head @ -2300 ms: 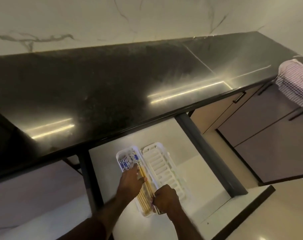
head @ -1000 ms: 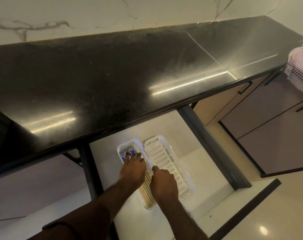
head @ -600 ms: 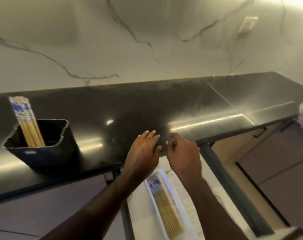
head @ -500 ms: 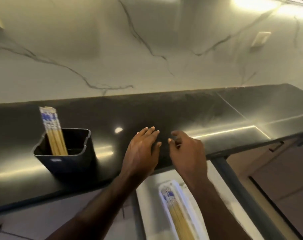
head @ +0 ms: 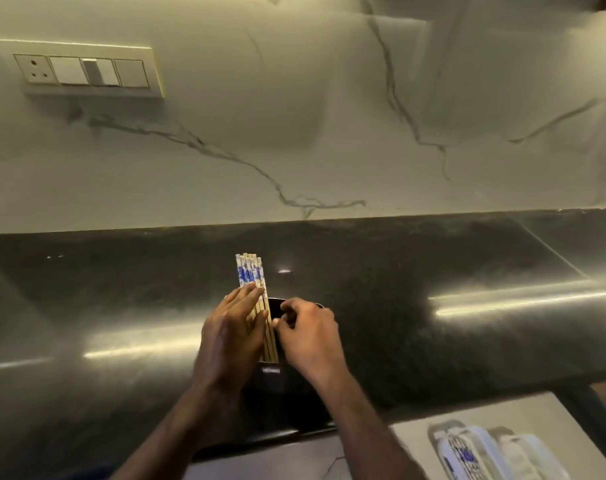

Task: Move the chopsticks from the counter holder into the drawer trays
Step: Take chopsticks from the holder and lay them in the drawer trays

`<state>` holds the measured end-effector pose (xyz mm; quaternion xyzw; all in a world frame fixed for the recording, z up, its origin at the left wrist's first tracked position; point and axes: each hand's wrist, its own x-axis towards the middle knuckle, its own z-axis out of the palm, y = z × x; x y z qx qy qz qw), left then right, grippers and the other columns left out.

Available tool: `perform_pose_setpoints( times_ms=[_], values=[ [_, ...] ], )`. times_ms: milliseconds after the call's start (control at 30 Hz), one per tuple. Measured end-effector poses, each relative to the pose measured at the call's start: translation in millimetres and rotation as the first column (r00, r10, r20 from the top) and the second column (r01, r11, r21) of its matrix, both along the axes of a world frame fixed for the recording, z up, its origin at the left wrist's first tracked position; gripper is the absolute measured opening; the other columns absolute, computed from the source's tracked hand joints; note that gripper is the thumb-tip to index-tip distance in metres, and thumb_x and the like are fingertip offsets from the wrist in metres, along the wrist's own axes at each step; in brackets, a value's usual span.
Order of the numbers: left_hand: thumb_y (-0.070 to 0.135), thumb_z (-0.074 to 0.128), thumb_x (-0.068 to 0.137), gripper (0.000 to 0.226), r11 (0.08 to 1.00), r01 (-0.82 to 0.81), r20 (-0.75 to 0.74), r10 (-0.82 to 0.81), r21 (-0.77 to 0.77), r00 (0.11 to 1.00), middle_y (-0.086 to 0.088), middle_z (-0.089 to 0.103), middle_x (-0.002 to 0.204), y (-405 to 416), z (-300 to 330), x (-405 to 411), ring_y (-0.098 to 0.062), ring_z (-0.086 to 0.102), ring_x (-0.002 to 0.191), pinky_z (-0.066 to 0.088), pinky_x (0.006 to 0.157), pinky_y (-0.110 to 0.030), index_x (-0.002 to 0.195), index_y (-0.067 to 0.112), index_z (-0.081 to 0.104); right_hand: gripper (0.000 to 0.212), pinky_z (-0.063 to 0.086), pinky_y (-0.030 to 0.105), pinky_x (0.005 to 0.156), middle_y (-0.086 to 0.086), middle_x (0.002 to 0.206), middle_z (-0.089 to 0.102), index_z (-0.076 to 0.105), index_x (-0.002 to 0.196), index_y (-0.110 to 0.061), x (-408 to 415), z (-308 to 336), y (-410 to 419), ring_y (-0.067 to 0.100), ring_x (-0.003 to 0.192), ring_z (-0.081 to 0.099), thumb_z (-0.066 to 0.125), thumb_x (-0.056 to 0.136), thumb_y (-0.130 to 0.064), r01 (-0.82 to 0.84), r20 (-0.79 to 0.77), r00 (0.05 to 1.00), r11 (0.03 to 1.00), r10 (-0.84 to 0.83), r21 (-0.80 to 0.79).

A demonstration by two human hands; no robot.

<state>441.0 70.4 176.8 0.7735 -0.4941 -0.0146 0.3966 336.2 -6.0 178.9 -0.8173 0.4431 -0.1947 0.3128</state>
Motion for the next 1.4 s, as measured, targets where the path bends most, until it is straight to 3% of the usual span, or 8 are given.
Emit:
perform_pose_setpoints(
  times_ms=[167,433,633,833,1033,1100,1200,1400],
  values=[
    [-0.002,0.07,0.079,0.049,0.998,-0.057,-0.077,0.053,-0.042,0.996,-0.011,0.06,0.131,3,-13,19,-0.022,0.055,0.124,0.039,0.103,-0.029,0.126,0.009,0.061,0.028,0.058,0.036,0.085,0.004,0.107,0.073,0.063,0.117,-0.018,37,-21,-2,0.02,0.098,0.069,0.063,0.092,-0.03,0.023,-0.118,0.993,0.996,-0.013,0.087],
    [0.006,0.072,0.08,0.052,0.994,-0.096,-0.166,0.086,-0.056,0.982,-0.01,0.06,0.131,-4,-23,39,-0.023,0.056,0.123,0.043,0.102,-0.031,0.13,0.014,0.058,0.026,0.057,0.031,0.085,0.001,0.106,0.073,0.067,0.113,-0.023,50,-33,-18,0.014,0.097,0.069,0.069,0.088,-0.03,0.058,-0.164,0.986,0.963,-0.015,0.265],
    [0.008,0.074,0.08,0.047,0.99,-0.125,-0.158,0.112,-0.072,0.981,-0.017,0.074,0.091,-9,-26,37,-0.034,0.069,0.078,0.046,0.065,-0.026,0.125,0.017,0.062,0.024,0.058,0.036,0.087,0.002,0.104,0.073,0.07,0.109,-0.022,46,-37,-22,0.015,0.096,0.069,0.07,0.088,-0.031,0.118,-0.162,0.985,0.93,-0.065,0.347],
    [0.008,0.075,0.08,0.05,0.982,-0.116,-0.168,0.091,-0.149,0.982,-0.016,0.062,0.128,-14,-25,38,-0.026,0.057,0.121,0.042,0.1,-0.032,0.127,0.009,0.059,0.021,0.057,0.036,0.088,-0.001,0.1,0.075,0.072,0.109,-0.021,39,-31,-22,0.013,0.093,0.069,0.069,0.089,-0.028,0.161,-0.065,0.987,0.934,-0.148,0.318],
    [0.02,0.075,0.079,0.053,0.969,0.035,-0.206,-0.087,-0.244,0.975,0.006,0.058,0.126,-23,5,29,-0.002,0.052,0.116,0.039,0.094,-0.008,0.129,0.018,0.056,0.015,0.058,0.028,0.084,-0.008,0.092,0.077,0.075,0.102,-0.025,20,0,-20,0.002,0.087,0.072,0.067,0.09,-0.021,-0.006,0.269,0.956,0.903,-0.121,0.429],
    [0.025,0.073,0.078,0.046,0.952,0.156,-0.381,-0.251,-0.262,0.89,0.012,0.063,0.118,-26,26,23,0.002,0.06,0.108,0.047,0.085,-0.007,0.122,0.025,0.059,0.016,0.059,0.03,0.082,-0.006,0.09,0.078,0.076,0.099,-0.025,12,14,-20,0.005,0.087,0.073,0.066,0.09,-0.017,-0.102,0.363,0.929,0.888,-0.077,0.449],
    [0.027,0.072,0.069,0.035,0.908,0.219,-0.66,-0.411,-0.357,0.628,0.001,0.077,0.093,-33,54,16,-0.015,0.073,0.09,0.058,0.071,-0.021,0.103,0.02,0.07,0.016,0.058,0.04,0.088,0.002,0.095,0.078,0.075,0.101,-0.02,-3,32,-22,0.014,0.092,0.074,0.067,0.089,-0.014,-0.217,0.468,0.883,0.867,-0.021,0.449],
    [0.027,0.077,0.059,0.044,0.836,0.166,-0.755,-0.544,-0.523,0.365,-0.014,0.075,0.095,-49,86,-21,-0.028,0.073,0.09,0.06,0.076,-0.034,0.1,0.009,0.071,0.018,0.058,0.033,0.085,0.008,0.097,0.077,0.073,0.106,-0.012,-61,46,-26,0.02,0.093,0.073,0.07,0.088,-0.016,-0.242,0.535,0.845,0.891,-0.001,0.383]
  ],
)
